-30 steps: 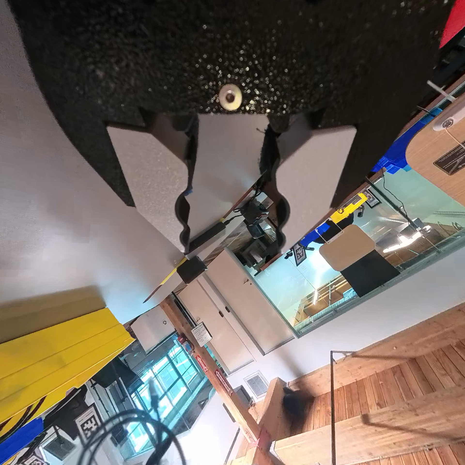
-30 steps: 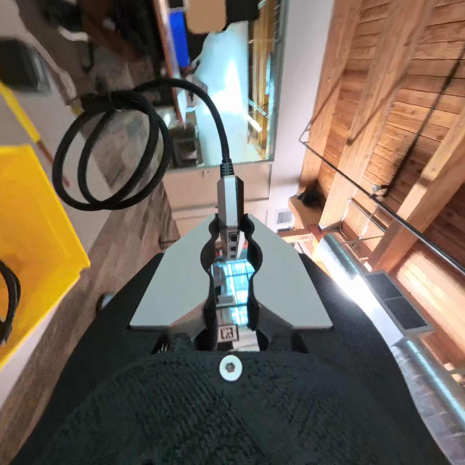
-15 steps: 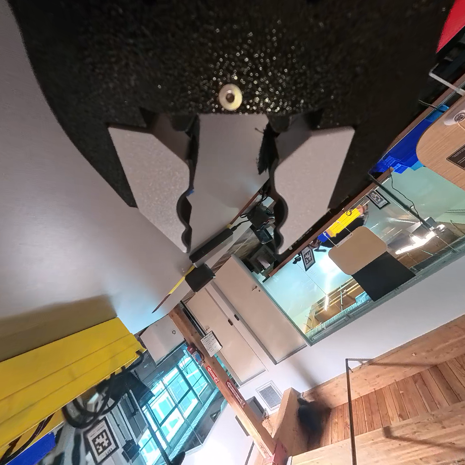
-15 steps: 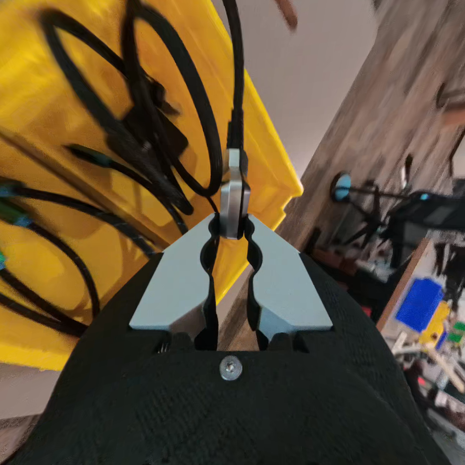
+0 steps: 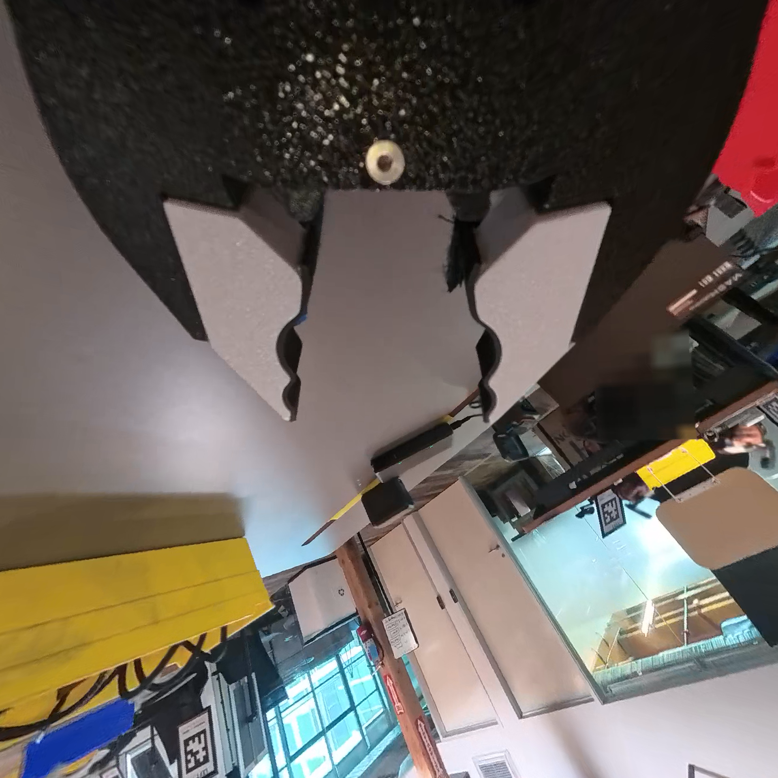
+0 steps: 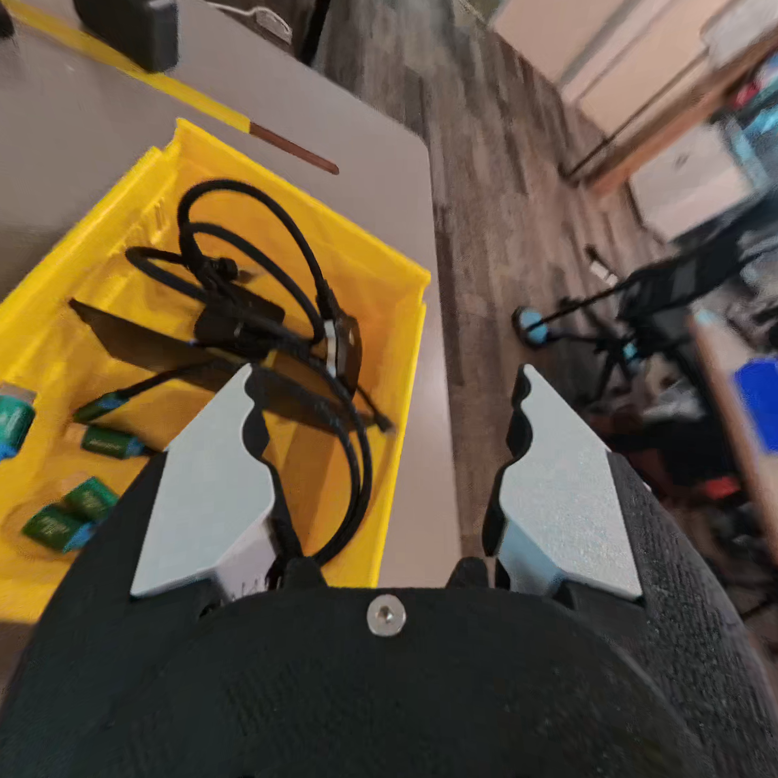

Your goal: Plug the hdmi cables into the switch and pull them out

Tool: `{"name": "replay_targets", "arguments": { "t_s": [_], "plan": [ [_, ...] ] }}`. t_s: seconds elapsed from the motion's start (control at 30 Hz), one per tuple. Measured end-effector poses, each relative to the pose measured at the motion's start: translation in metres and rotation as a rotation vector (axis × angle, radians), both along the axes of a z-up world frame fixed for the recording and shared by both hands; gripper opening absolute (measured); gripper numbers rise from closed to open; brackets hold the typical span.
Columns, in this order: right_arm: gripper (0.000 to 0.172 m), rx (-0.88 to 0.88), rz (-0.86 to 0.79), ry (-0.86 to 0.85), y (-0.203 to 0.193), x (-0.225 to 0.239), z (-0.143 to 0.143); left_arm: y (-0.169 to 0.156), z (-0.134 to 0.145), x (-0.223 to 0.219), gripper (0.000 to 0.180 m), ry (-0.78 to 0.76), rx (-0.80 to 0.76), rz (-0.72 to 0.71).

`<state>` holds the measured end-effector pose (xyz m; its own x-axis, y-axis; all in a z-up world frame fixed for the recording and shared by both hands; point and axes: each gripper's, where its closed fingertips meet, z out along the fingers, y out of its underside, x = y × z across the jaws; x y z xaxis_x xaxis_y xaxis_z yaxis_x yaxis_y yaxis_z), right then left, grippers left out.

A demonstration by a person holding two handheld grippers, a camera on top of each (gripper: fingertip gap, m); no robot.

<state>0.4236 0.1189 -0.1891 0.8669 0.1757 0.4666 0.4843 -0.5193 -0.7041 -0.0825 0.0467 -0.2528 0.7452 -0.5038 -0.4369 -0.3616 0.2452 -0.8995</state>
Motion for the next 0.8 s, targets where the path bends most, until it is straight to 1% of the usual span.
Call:
{"name": "replay_targets", "arguments": {
  "t_s": [0.1, 0.17, 0.2, 0.23, 0.27, 0.4, 0.47, 0.53, 0.63, 0.73, 0.8],
  "plan": [
    [0.118, -0.133, -0.111, 0.131, -0.029, 0.030, -0.045, 0.005, 0.001, -0.002, 0.093, -0.049, -0.080, 0.038],
    [0.111, -0.206, -0.149, 0.165, -0.041, 0.042, -0.071, 0.006, 0.003, 0.000, 0.097, -0.081, -0.151, 0.054],
    [0.104, -0.240, -0.149, 0.181, -0.045, 0.043, -0.082, 0.006, 0.006, 0.003, 0.099, -0.110, -0.194, 0.057],
    [0.097, -0.268, -0.152, 0.188, -0.049, 0.045, -0.091, 0.005, 0.011, 0.001, 0.100, -0.144, -0.239, 0.092],
    [0.085, -0.297, -0.159, 0.184, -0.052, 0.048, -0.099, 0.005, 0.014, -0.002, 0.101, -0.166, -0.283, 0.141],
    [0.056, -0.443, -0.159, 0.182, -0.062, 0.051, -0.135, -0.007, 0.020, -0.027, 0.107, -0.148, -0.380, 0.344],
    [0.026, -0.436, -0.130, 0.205, -0.059, 0.046, -0.137, -0.015, 0.019, -0.043, 0.111, -0.130, -0.440, 0.430],
    [0.024, -0.439, -0.120, 0.215, -0.059, 0.045, -0.137, -0.029, 0.017, -0.057, 0.116, -0.120, -0.523, 0.500],
    [0.012, -0.451, -0.081, 0.326, -0.061, 0.032, -0.136, -0.052, 0.023, -0.083, 0.115, -0.077, -0.558, 0.624],
    [0.012, -0.442, -0.072, 0.312, -0.062, 0.029, -0.136, -0.075, 0.019, -0.118, 0.114, 0.010, -0.573, 0.788],
    [0.012, -0.442, -0.073, 0.306, -0.063, 0.026, -0.136, -0.086, 0.007, -0.133, 0.113, 0.020, -0.622, 0.845]
  ]
}}
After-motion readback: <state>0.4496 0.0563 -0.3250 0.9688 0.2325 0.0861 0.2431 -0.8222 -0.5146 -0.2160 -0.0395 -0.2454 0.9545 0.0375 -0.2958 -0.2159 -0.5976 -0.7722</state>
